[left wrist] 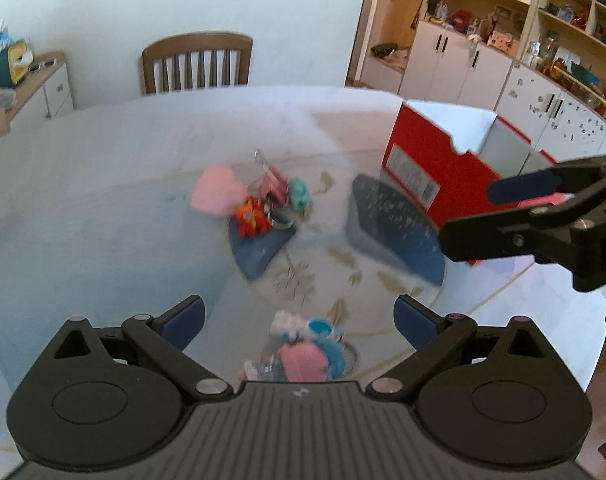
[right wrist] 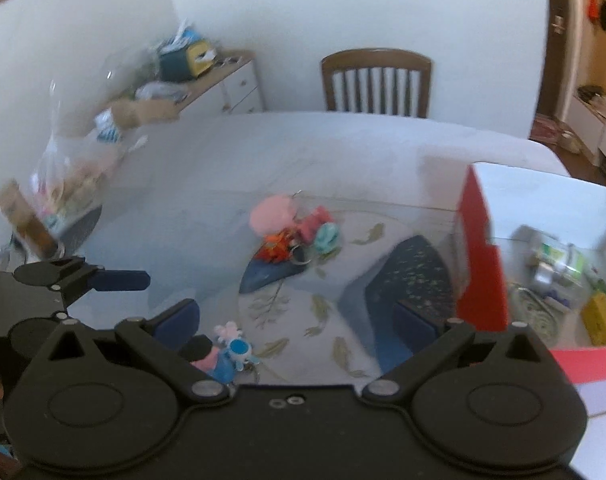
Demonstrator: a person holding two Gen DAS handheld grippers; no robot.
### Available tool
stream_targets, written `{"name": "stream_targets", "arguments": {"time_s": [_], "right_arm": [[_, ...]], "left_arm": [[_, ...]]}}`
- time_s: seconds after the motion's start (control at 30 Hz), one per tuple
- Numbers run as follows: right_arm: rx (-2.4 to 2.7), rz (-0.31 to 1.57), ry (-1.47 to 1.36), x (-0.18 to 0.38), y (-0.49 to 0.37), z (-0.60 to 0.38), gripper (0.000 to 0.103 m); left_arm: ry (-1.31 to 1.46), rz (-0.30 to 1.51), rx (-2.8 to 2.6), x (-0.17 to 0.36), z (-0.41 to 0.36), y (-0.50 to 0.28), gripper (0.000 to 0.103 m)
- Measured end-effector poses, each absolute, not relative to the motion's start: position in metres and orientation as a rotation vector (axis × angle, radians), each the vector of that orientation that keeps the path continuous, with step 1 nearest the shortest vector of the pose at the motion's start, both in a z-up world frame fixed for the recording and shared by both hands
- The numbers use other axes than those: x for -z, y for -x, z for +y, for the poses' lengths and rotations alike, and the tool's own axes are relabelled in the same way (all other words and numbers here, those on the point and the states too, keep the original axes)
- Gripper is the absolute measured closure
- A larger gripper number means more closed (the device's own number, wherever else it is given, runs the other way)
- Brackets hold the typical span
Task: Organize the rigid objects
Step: 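Grasp the pink pig figurine with the left tool while the right tool grasps the blue bunny figurine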
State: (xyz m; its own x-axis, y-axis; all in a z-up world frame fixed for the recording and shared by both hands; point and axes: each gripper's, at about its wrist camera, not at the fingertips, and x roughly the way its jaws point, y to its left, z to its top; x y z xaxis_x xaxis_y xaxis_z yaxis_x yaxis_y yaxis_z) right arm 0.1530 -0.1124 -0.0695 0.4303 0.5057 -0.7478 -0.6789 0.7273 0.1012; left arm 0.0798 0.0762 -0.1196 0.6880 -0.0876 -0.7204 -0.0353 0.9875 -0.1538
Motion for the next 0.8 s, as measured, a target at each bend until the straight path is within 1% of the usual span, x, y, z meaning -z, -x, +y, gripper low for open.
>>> {"name": "stream_targets", "arguments": {"time_s": [0.33,0.53,0.63,0.7,0.8], "right_arm": [[-0.780,0.939,0.317,0.101,-0.159,-0.078,0.004],[-0.783,1.010,0.343,0.122,-0.165,-0.055,0.013],[-0.795,1.042,0.366,0.132,-0.166,-0.044,0.020],[-0.793,1.060,0.383,0.138,-0.167,-0.037,0.027],[-0.800,1.087,0.393,0.145,-0.167,-0.029,0.030]], "left_arm": [[0.208,0.893,-0.003,0.154,0.078,-0.072,0.002],[0.236,0.902,-0.060,0.163,0.081,-0.071,0.002],[0.235,0.904,-0.071,0.167,0.080,-0.071,0.002],[0.235,0.904,-0.079,0.169,0.078,-0.071,0.002],[0.238,0.906,-0.078,0.171,0.076,-0.073,0.003]]}}
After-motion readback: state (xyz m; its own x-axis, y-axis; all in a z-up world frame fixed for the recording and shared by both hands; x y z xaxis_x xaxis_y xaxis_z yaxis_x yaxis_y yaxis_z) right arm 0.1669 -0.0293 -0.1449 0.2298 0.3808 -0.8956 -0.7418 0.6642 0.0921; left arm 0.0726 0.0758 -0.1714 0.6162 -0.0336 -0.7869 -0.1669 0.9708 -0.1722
